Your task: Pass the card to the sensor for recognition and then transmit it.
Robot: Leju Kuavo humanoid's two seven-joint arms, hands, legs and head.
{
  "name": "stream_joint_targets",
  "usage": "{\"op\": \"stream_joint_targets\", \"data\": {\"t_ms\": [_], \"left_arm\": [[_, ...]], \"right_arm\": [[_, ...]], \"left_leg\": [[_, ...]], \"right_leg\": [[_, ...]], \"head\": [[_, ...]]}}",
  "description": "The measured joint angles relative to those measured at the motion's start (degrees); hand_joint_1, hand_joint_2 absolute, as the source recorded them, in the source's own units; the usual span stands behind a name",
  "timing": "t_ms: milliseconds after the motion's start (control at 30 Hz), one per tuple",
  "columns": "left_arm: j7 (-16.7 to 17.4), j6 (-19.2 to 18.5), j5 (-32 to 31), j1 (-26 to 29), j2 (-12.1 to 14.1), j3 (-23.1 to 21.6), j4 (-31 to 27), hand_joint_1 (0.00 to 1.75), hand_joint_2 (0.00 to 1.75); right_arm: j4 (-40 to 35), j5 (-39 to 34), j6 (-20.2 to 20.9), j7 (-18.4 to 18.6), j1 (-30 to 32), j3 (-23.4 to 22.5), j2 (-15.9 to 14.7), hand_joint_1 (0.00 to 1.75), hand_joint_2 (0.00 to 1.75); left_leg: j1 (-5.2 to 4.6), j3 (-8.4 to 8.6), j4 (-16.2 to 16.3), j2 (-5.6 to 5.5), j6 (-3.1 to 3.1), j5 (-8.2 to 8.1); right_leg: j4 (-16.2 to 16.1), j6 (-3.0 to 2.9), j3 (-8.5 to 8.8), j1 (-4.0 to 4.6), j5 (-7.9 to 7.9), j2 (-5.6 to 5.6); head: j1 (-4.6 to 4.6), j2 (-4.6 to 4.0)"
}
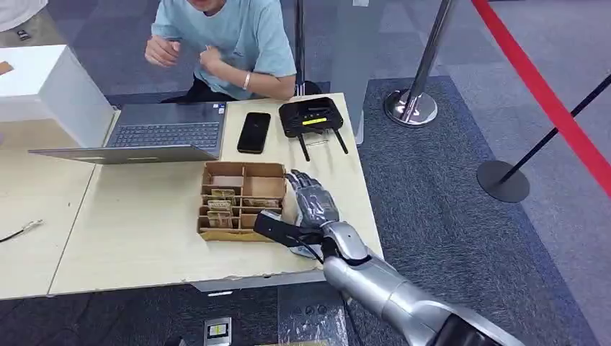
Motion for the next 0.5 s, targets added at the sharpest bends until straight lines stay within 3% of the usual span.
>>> {"op": "stream_joint_targets", "data": {"t_ms": [233, 500], "left_arm": [[0.4, -0.3, 0.2, 0.7, 0.0, -0.4, 0.0, 0.0, 1.75], [0.0, -0.5, 0.4, 1.0, -0.2, -0.9, 0.0, 0.0, 1.75]], "right_arm": [[-2.0, 5.5, -4.1, 3.3, -1.9, 0.7, 1.0, 0.0, 1.75], [-8.7, 10.1, -2.5, 5.8, -3.7, 1.0, 0.3, 0.0, 1.75]], "left_leg": [[-0.01, 0.0, 0.0, 0.01, 0.0, 0.0], [-0.01, 0.01, 0.0, 0.02, 0.0, 0.0]], "right_leg": [[0.0, 0.0, 0.0, 0.0, 0.0, 0.0], [0.0, 0.0, 0.01, 0.0, 0.0, 0.0]], "head": [[0.0, 0.0], [0.0, 0.0]]}}
